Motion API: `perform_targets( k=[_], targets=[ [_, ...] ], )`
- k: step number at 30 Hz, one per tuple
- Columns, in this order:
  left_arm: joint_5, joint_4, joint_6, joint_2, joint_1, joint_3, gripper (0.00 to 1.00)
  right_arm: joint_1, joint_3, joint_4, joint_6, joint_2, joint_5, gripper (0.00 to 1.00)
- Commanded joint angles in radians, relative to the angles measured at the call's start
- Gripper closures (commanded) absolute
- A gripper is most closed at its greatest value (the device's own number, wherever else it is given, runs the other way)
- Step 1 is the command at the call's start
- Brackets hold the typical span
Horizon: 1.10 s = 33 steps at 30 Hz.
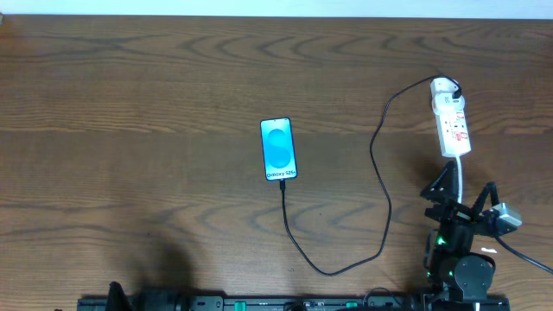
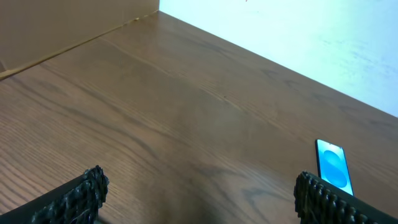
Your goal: Plug charger to phone and switch on socket
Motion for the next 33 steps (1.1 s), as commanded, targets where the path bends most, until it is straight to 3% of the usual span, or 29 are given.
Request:
perform_targets(
  k=[1,12,21,33],
  targets=[
    [-0.008,0.003,-0.002,-0.007,0.004,0.007,0.02,-0.013,-0.002,-0.017,-0.164,-0.016,-0.046,0.01],
    [-0.007,0.003,-0.002,-0.007,0.004,0.007,0.02,-0.096,-0.002,-0.198,-0.288,-0.017,-0.091,0.01],
    [-0.007,0.003,-0.002,-0.007,0.004,0.007,0.02,-0.143,-0.002,-0.213,-0.428,-0.017,-0.2,0.01],
    [-0.007,0.003,-0.002,-0.007,0.004,0.007,0.02,-0.145,-0.001,-0.216,-0.428,-0.016,-0.206,0.01]
  ],
)
